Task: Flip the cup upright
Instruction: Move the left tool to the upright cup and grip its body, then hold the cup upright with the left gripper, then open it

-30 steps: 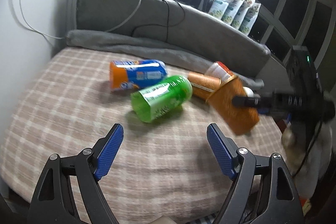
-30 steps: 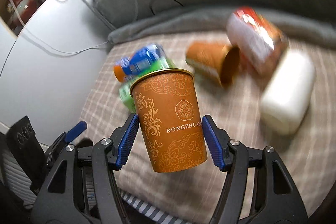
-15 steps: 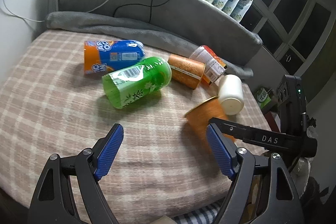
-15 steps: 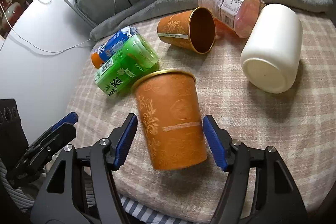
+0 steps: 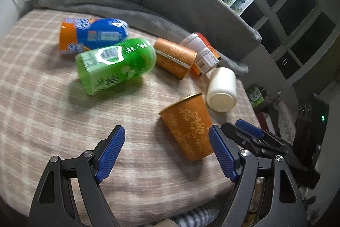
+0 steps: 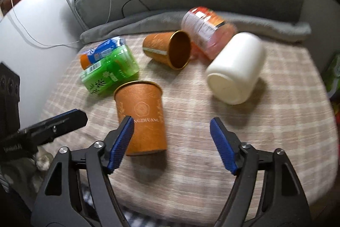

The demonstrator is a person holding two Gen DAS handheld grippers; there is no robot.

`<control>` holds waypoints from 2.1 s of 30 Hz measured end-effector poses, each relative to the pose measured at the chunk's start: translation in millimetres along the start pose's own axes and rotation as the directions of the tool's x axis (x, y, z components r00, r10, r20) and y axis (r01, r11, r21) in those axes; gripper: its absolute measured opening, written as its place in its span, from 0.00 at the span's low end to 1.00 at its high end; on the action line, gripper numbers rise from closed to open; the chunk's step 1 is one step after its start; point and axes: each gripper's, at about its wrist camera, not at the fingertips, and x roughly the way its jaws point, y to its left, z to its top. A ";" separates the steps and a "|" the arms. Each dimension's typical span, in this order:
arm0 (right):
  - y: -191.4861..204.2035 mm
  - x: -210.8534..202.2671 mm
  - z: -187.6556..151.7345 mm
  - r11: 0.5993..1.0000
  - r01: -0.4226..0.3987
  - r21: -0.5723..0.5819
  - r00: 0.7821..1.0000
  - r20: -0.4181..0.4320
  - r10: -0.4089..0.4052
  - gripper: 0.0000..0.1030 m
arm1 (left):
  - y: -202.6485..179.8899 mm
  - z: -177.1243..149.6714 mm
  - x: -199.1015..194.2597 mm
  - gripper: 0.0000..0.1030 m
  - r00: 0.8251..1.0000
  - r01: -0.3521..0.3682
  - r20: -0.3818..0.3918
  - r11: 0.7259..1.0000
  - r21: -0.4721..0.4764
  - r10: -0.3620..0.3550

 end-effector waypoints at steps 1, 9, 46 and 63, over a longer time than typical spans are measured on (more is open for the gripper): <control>-1.7 -4.7 -1.7 1.000 0.012 -0.007 1.000 0.015 -0.012 0.78 | -1.4 0.7 2.3 0.78 1.000 0.009 -0.005 1.000 -0.008 -0.009; -26.1 -35.3 -15.9 0.999 0.039 0.024 0.996 0.078 -0.041 0.78 | -5.6 11.7 28.4 0.79 0.996 0.057 -0.062 0.990 -0.127 -0.065; -90.4 -40.1 -51.2 0.979 0.065 0.191 0.996 0.050 -0.076 0.78 | -31.4 14.9 55.0 0.66 1.000 -0.007 -0.026 0.999 -0.045 0.006; -89.2 -43.8 -53.0 0.977 0.060 0.205 0.996 0.052 -0.073 0.78 | -67.0 3.9 38.1 0.66 0.975 -0.196 0.149 0.949 0.246 0.163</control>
